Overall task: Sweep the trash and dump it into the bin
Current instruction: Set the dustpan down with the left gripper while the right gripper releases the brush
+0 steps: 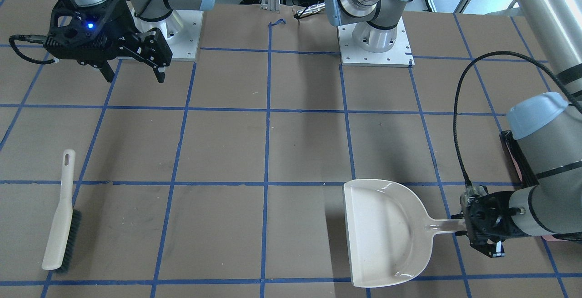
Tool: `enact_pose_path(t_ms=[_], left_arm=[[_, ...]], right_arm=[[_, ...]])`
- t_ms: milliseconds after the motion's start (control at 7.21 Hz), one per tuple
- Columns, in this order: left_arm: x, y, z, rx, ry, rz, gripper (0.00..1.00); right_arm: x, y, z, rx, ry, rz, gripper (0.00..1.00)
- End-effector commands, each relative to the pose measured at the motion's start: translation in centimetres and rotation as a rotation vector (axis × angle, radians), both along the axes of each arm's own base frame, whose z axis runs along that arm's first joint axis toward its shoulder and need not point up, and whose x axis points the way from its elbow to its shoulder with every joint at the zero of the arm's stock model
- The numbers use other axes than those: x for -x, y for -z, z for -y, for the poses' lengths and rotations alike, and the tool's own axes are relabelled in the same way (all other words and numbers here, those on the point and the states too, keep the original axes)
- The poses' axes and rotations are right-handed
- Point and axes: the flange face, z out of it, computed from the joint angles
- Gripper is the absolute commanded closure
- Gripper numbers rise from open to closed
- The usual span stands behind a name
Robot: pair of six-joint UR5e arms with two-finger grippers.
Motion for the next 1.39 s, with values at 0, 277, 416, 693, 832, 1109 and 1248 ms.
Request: enact_pose_path(t_ms=[0,277,416,693,832,1109,1248], left_arm=[[2.5,1.0,0.6,0.016,0.048,0.068,1.00],[3.3,1.8,0.7,0.016,0.075,0.096,1.00],[4.0,2.5,0.4,0.007,0.086,0.096,1.00],[4.7,3.5,0.0,0.008,0.093,0.094,1.00],[5.0,3.7,-0.1,0.004,0.098,0.093,0.95],[5.1,4.1,-0.6,-0.007,0.083,0.091,0.60],[4.9,3.7,-0.4,0.011,0.081,0.097,0.53]], right_arm=[[0.0,0.1,0.0,-0.002,0.000,-0.002,0.00],[-0.1,0.1,-0.1,-0.002,-0.001,0.000,0.00],[-0.1,0.0,-0.1,-0.001,-0.003,-0.001,0.00],[0.0,0.1,0.0,-0.002,-0.003,-0.002,0.00],[0.0,0.1,0.0,-0.002,-0.007,-0.004,0.00],[0.0,-0.2,-0.2,0.006,-0.010,-0.003,0.00],[0.0,-0.2,-0.2,0.006,-0.012,-0.004,0.00]])
